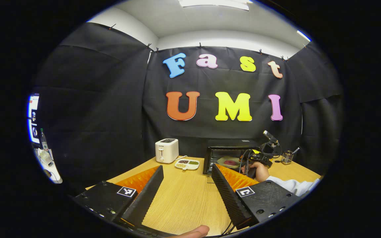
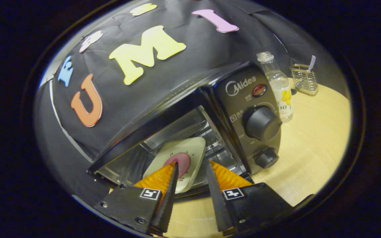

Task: Open the electric oven with the left hand, put the food in, and close the electric oven.

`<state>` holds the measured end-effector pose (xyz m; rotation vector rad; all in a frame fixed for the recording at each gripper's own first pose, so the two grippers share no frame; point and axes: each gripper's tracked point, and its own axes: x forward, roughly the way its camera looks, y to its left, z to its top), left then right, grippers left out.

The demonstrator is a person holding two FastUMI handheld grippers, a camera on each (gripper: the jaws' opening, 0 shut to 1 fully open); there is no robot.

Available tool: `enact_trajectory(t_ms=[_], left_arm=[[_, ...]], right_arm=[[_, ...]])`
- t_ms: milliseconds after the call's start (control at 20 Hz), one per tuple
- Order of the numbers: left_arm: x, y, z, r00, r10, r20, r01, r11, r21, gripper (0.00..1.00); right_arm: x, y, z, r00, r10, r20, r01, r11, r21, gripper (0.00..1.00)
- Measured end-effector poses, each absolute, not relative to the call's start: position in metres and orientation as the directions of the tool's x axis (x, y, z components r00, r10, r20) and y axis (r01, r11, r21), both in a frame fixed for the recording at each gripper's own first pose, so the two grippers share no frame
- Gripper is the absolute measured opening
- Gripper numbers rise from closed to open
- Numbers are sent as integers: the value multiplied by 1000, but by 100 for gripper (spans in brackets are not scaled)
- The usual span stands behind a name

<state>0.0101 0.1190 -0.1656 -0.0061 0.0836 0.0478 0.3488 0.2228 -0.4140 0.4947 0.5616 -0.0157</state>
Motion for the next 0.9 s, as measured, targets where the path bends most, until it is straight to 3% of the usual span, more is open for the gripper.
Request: enact_trajectory(t_ms=[100, 400, 550, 600, 650, 700, 750, 800, 900], left_arm=[[10, 120, -169, 994, 54, -95, -54, 999, 4, 94], [8, 122, -178, 990, 60, -130, -62, 998, -14, 94], [8, 121, -188, 986, 55, -159, -59, 998, -21, 94], [7, 122, -190, 984, 53, -168, -57, 998, -18, 83], [7, 121, -192, 984, 48, -173, -51, 999, -16, 94], [7, 119, -195, 983, 43, -178, -47, 999, -17, 83], [8, 117, -198, 982, 35, -185, -39, 999, -19, 83], [8, 113, -200, 981, 25, -192, -30, 999, -21, 94], [10, 106, -209, 979, 9, -205, -13, 1000, -18, 94]], right_arm=[[330, 220, -402, 854, 138, -501, 107, 897, 429, 67], [261, 197, -350, 878, 225, -423, -68, 933, 354, 89], [223, 173, -310, 909, 230, -347, -124, 945, 302, 93], [212, 168, -296, 914, 244, -325, -142, 941, 306, 92], [199, 157, -281, 921, 239, -307, -148, 945, 291, 96], [189, 144, -265, 932, 226, -283, -148, 950, 273, 100], [179, 133, -246, 941, 219, -260, -151, 955, 257, 100], [170, 125, -229, 948, 218, -234, -157, 955, 251, 100], [149, 108, -199, 956, 209, -205, -160, 959, 232, 96]])
